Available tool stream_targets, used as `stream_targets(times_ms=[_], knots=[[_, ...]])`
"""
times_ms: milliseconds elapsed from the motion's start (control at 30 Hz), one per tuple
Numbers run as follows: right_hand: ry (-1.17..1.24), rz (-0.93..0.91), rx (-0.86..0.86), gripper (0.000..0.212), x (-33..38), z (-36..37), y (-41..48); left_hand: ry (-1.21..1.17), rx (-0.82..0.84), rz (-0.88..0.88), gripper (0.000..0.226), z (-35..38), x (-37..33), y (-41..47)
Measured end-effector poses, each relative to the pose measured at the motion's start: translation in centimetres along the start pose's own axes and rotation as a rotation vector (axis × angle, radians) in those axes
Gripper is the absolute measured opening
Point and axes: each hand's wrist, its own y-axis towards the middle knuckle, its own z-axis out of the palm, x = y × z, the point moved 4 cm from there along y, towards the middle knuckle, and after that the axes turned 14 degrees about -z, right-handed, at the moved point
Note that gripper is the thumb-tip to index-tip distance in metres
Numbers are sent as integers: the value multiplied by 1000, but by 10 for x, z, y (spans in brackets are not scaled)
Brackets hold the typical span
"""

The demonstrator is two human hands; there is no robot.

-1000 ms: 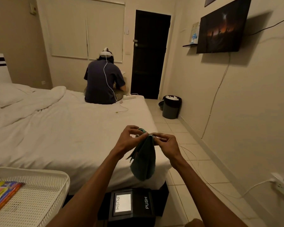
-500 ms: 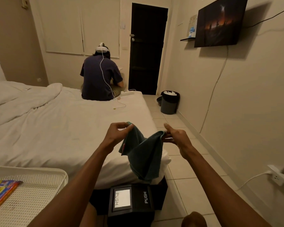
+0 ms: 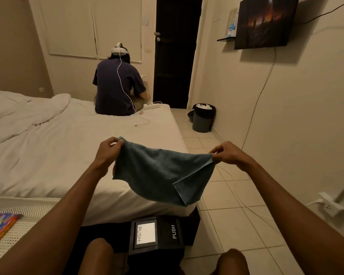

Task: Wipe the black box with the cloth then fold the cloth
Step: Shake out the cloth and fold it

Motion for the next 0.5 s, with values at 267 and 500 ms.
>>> stream_targets(times_ms=[267,500], knots=[[-42,-54,54,16,-9,-24,1,-100,-46,10,21,-21,-1,6],[-41,-93,-103,18,-17,-16,-7,-95,-26,111,22,-20,-20,0]])
